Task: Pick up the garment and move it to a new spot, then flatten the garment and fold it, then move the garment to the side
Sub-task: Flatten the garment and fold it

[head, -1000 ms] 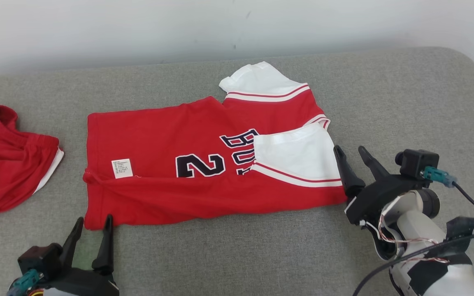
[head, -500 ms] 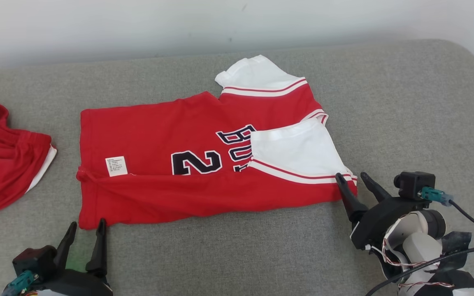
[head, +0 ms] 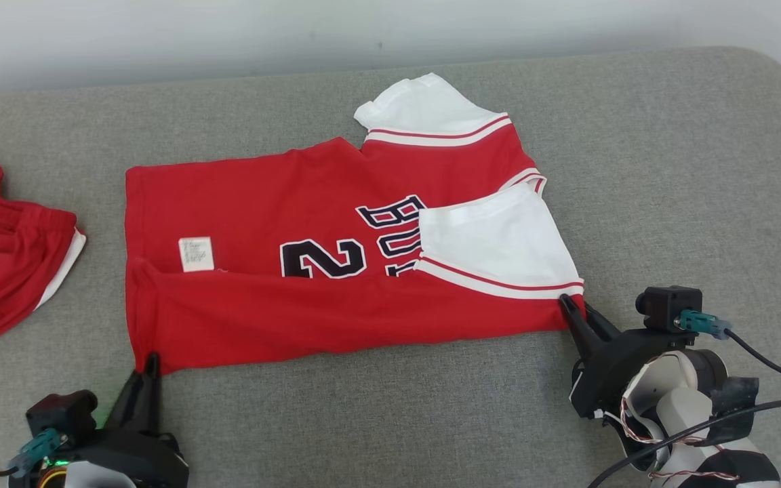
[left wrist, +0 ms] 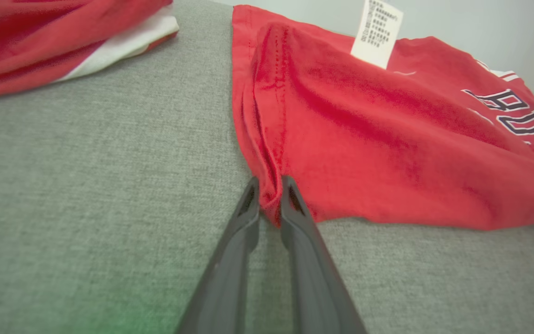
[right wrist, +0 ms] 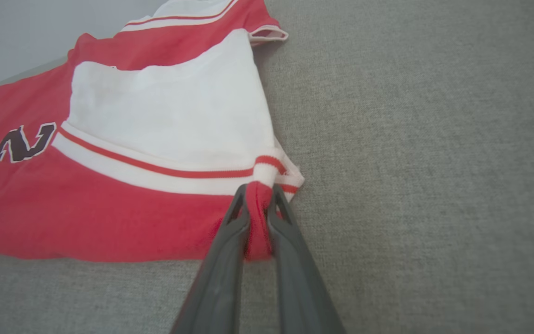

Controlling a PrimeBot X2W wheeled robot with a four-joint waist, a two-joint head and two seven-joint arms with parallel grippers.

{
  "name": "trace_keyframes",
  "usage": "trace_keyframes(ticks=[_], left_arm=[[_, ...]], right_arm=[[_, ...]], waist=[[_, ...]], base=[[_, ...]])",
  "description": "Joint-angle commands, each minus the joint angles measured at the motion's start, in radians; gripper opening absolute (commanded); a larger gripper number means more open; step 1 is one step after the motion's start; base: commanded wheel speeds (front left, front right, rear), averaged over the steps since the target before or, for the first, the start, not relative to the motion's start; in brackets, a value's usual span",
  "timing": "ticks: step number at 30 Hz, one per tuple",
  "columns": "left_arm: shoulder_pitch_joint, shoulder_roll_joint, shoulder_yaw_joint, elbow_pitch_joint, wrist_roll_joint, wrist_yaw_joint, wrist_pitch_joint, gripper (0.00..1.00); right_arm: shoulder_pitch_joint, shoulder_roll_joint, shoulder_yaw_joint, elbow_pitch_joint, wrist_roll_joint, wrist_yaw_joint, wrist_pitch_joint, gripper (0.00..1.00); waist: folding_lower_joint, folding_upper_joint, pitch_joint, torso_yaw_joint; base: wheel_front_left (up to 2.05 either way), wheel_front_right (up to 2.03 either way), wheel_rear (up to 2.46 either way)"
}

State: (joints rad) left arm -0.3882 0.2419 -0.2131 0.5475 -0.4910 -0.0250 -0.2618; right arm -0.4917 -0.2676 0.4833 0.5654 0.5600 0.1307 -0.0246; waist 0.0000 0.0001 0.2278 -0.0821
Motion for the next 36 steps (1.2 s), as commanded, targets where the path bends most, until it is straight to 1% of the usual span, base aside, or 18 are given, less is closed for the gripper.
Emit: trace_keyframes(ticks=[1, 7, 12, 17, 23, 29, 34, 36], left_arm=[[0.001, -0.005, -0.005, 0.008, 0.013, -0.004, -0.002, 0.00], [0.027, -0.021, 0.005, 0.001, 0.027, -0.007, -0.002, 0.00], [0.081, -0.034, 0.017, -0.041, 0.039, -0.005, -0.002, 0.00], [0.163, -0.048, 0.024, -0.108, 0.052, 0.003, -0.002, 0.00], [0.261, -0.055, 0.041, -0.179, 0.046, 0.017, -0.003, 0.00], [0.334, -0.052, 0.030, -0.257, 0.054, 0.036, 0.005, 0.00], [0.375, -0.043, 0.028, -0.316, 0.058, 0.060, 0.029, 0.00], [0.384, -0.040, 0.025, -0.324, 0.055, 0.061, 0.038, 0.00]], right_arm=[[0.014, 0.003, -0.003, -0.004, -0.006, 0.000, 0.003, 0.00], [0.047, 0.000, -0.048, -0.032, 0.018, 0.000, 0.012, 0.00], [0.107, -0.014, -0.094, -0.083, 0.036, 0.000, 0.026, 0.00], [0.202, -0.021, -0.136, -0.169, 0.040, 0.000, 0.055, 0.00], [0.342, -0.023, -0.205, -0.301, 0.021, 0.000, 0.120, 0.00], [0.485, 0.019, -0.269, -0.437, 0.041, 0.000, 0.211, 0.00], [0.575, 0.056, -0.301, -0.518, 0.032, 0.000, 0.268, 0.00], [0.596, 0.068, -0.313, -0.538, 0.023, 0.000, 0.282, 0.00]], waist=[[0.0000, -0.0001, -0.001, 0.000], [0.0000, -0.0001, -0.032, 0.007], [0.0000, -0.0001, -0.066, 0.007], [0.0000, -0.0001, -0.096, 0.004], [0.0000, -0.0001, -0.126, -0.002], [0.0000, -0.0001, -0.137, 0.001], [0.0000, -0.0001, -0.137, 0.011], [0.0000, -0.0001, -0.134, 0.013]], base=[[0.00, 0.00, 0.00], [0.00, 0.00, 0.00], [0.00, 0.00, 0.00], [0.00, 0.00, 0.00], [0.00, 0.00, 0.00], [0.00, 0.00, 0.00], [0.00, 0.00, 0.00], [0.00, 0.00, 0.00]])
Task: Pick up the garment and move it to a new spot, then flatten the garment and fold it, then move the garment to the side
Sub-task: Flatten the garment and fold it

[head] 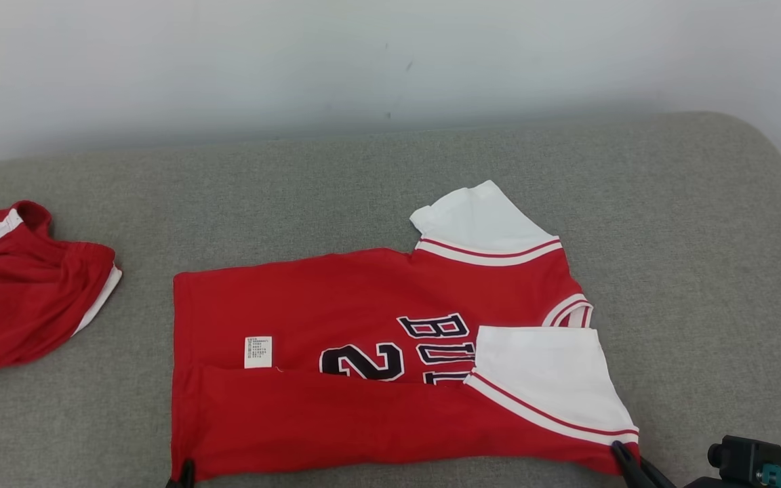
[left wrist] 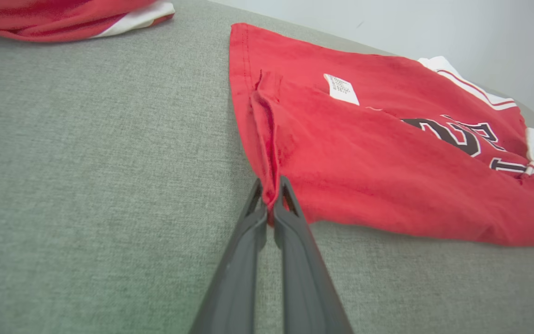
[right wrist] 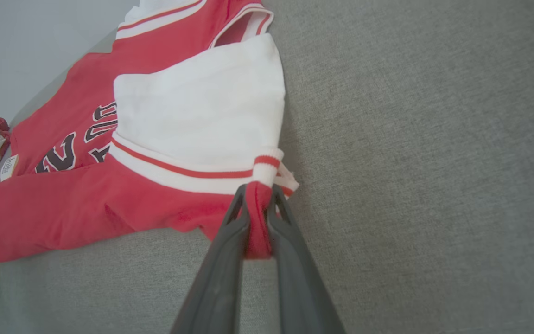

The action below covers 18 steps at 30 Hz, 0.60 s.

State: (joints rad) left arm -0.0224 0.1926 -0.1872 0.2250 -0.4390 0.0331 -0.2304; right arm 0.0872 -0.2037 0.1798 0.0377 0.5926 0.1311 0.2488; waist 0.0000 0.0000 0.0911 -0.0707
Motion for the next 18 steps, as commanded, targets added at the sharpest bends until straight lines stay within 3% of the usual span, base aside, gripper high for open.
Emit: trace_keyframes(ticks=[1, 8, 9, 10, 11, 18], left_arm=[[0.021, 0.010, -0.003, -0.004, 0.003, 0.004, 0.006, 0.00], [0.022, 0.013, -0.006, -0.009, -0.003, 0.007, 0.012, 0.00], [0.020, 0.014, -0.006, -0.009, 0.001, 0.011, 0.010, 0.22], [0.017, 0.013, -0.004, -0.011, 0.003, 0.012, 0.005, 0.71], [0.015, 0.012, -0.002, -0.013, 0.004, 0.011, 0.001, 1.00], [0.008, 0.004, 0.014, -0.046, 0.028, 0.032, -0.024, 1.00]], right_arm=[[0.024, 0.009, -0.016, -0.017, -0.019, -0.001, 0.017, 0.00], [0.027, 0.026, -0.039, -0.040, -0.063, -0.001, 0.021, 0.00], [0.022, 0.030, -0.039, -0.042, -0.071, -0.001, 0.013, 0.40], [0.017, 0.034, -0.037, -0.044, -0.077, -0.001, 0.005, 0.95], [0.012, 0.043, -0.040, -0.042, -0.074, -0.001, -0.002, 1.00], [-0.052, 0.059, -0.014, -0.057, -0.127, -0.001, -0.118, 1.00]], waist=[[0.0000, 0.0000, 0.003, 0.003], [0.0000, 0.0000, 0.005, 0.004], [0.0000, 0.0000, 0.005, 0.004], [0.0000, 0.0000, 0.005, 0.004], [0.0000, 0.0000, 0.006, 0.004], [0.0000, 0.0000, 0.002, 0.009]], base=[[0.00, 0.00, 0.00], [0.00, 0.00, 0.00], [0.00, 0.00, 0.00], [0.00, 0.00, 0.00], [0.00, 0.00, 0.00], [0.00, 0.00, 0.00]])
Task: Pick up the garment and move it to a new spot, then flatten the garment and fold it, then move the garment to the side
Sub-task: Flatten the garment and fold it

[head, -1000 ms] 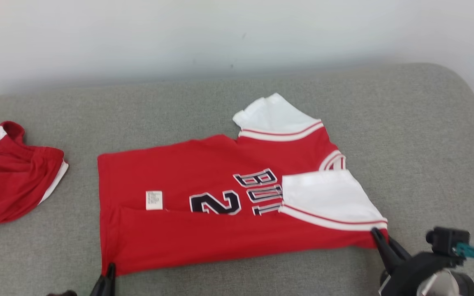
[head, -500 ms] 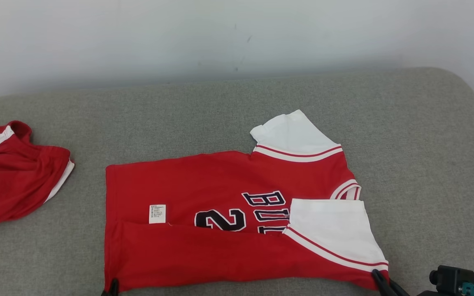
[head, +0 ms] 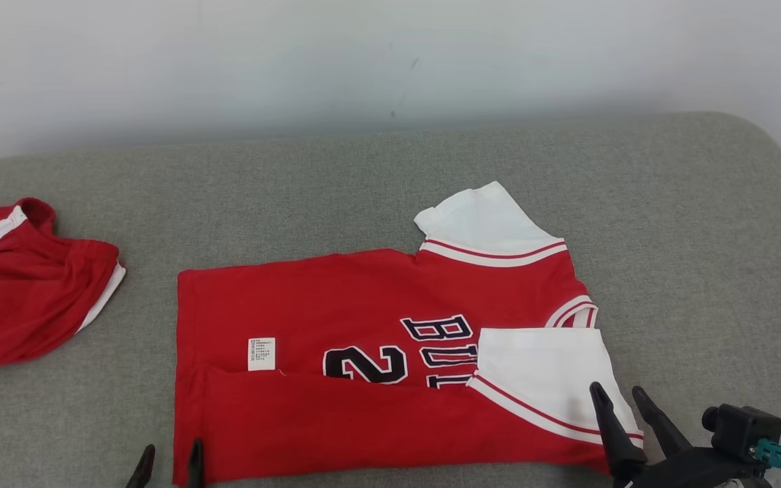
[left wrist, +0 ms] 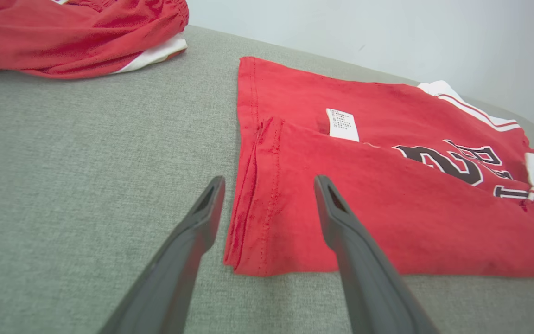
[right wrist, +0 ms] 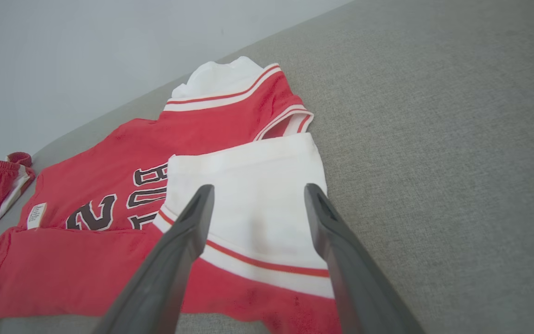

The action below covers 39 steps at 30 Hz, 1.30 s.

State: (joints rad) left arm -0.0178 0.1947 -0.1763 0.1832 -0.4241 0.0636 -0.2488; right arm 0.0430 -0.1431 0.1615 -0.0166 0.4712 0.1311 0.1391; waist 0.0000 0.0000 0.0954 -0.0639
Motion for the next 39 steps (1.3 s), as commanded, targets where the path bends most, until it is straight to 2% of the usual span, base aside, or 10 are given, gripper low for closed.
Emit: trace_keyframes(ticks=[1, 9, 13, 18, 27, 34, 39], left_arm=[[0.005, 0.001, 0.008, -0.013, 0.019, 0.008, -0.009, 1.00], [0.024, -0.002, 0.041, -0.085, 0.096, 0.058, -0.015, 1.00], [0.039, -0.014, 0.053, -0.106, 0.114, 0.061, -0.016, 1.00], [0.021, -0.012, 0.054, -0.100, 0.125, 0.044, -0.016, 1.00], [-0.127, 0.025, 0.036, -0.069, 0.120, -0.011, 0.014, 1.00], [-0.293, 0.066, 0.038, 0.006, 0.097, -0.062, 0.069, 1.00], [-0.378, 0.097, 0.057, 0.066, 0.080, -0.077, 0.090, 1.00]], right_arm=[[-0.013, -0.002, 0.013, -0.005, -0.015, -0.001, -0.026, 1.00], [-0.050, -0.018, 0.086, 0.006, -0.113, -0.001, -0.164, 1.00], [-0.050, -0.014, 0.096, 0.026, -0.140, -0.001, -0.188, 1.00], [-0.061, -0.004, 0.098, 0.039, -0.151, -0.001, -0.194, 1.00], [-0.113, 0.005, 0.122, 0.049, -0.156, -0.001, -0.203, 1.00], [-0.173, 0.023, 0.151, 0.066, -0.161, -0.001, -0.227, 1.00], [-0.214, 0.044, 0.163, 0.085, -0.165, -0.001, -0.253, 1.00]], waist=[[0.0000, 0.0000, -0.004, 0.004], [0.0000, 0.0000, -0.019, 0.031], [0.0000, 0.0000, -0.022, 0.044], [0.0000, 0.0000, -0.020, 0.053], [0.0000, 0.0000, 0.021, 0.025], [0.0000, 0.0000, 0.087, -0.035], [0.0000, 0.0000, 0.137, -0.089]], base=[[0.00, 0.00, 0.00], [0.00, 0.00, 0.00], [0.00, 0.00, 0.00], [0.00, 0.00, 0.00], [0.00, 0.00, 0.00], [0.00, 0.00, 0.00], [0.00, 0.00, 0.00]])
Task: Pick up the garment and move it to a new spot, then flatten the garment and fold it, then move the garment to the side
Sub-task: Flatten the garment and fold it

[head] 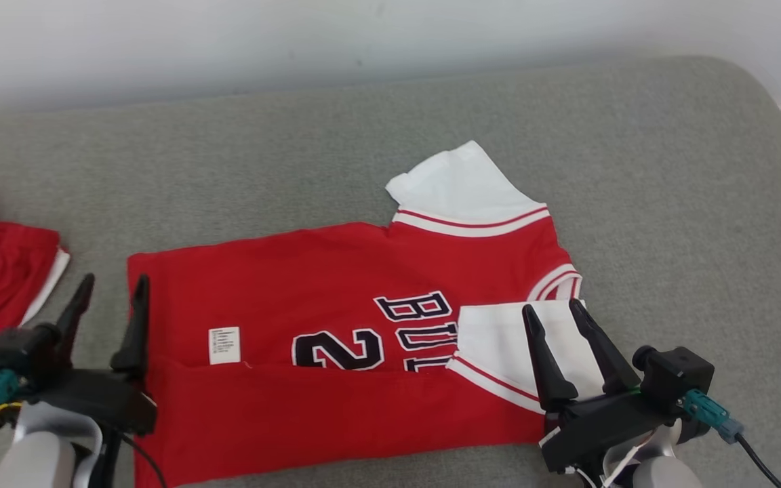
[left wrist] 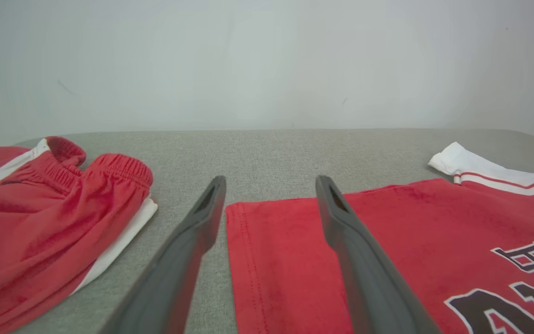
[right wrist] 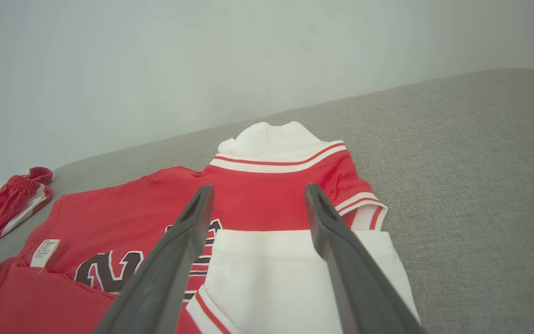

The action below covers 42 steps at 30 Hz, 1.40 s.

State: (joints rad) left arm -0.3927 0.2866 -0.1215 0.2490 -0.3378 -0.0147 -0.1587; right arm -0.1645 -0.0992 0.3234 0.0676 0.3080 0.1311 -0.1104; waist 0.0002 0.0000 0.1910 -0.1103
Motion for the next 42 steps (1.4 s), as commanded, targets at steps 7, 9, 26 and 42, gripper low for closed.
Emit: trace_keyframes(ticks=[7, 9, 26, 42], left_arm=[[-0.099, 0.039, 0.019, 0.131, -0.024, -0.018, 0.009, 1.00], [-0.120, 0.042, 0.021, 0.169, -0.029, -0.026, 0.006, 1.00], [-0.287, 0.062, 0.009, 0.453, -0.056, -0.069, -0.033, 0.32], [-0.315, 0.033, -0.046, 0.428, -0.045, -0.093, -0.087, 0.00]], right_arm=[[-0.058, 0.030, 0.031, 0.036, -0.011, -0.001, -0.042, 1.00], [-0.067, 0.035, 0.037, 0.044, -0.011, -0.001, -0.047, 1.00], [-0.106, 0.043, 0.038, 0.064, -0.020, -0.001, -0.055, 1.00], [-0.371, -0.014, -0.002, 0.152, -0.019, -0.001, 0.092, 1.00]], waist=[[-0.0002, 0.0000, 0.096, -0.087], [-0.0002, 0.0000, 0.104, -0.092], [-0.0002, 0.0000, 0.155, -0.105], [-0.0002, 0.0000, 0.149, -0.045]], base=[[0.00, 0.00, 0.00], [0.00, 0.00, 0.00], [0.00, 0.00, 0.00], [0.00, 0.00, 0.00]])
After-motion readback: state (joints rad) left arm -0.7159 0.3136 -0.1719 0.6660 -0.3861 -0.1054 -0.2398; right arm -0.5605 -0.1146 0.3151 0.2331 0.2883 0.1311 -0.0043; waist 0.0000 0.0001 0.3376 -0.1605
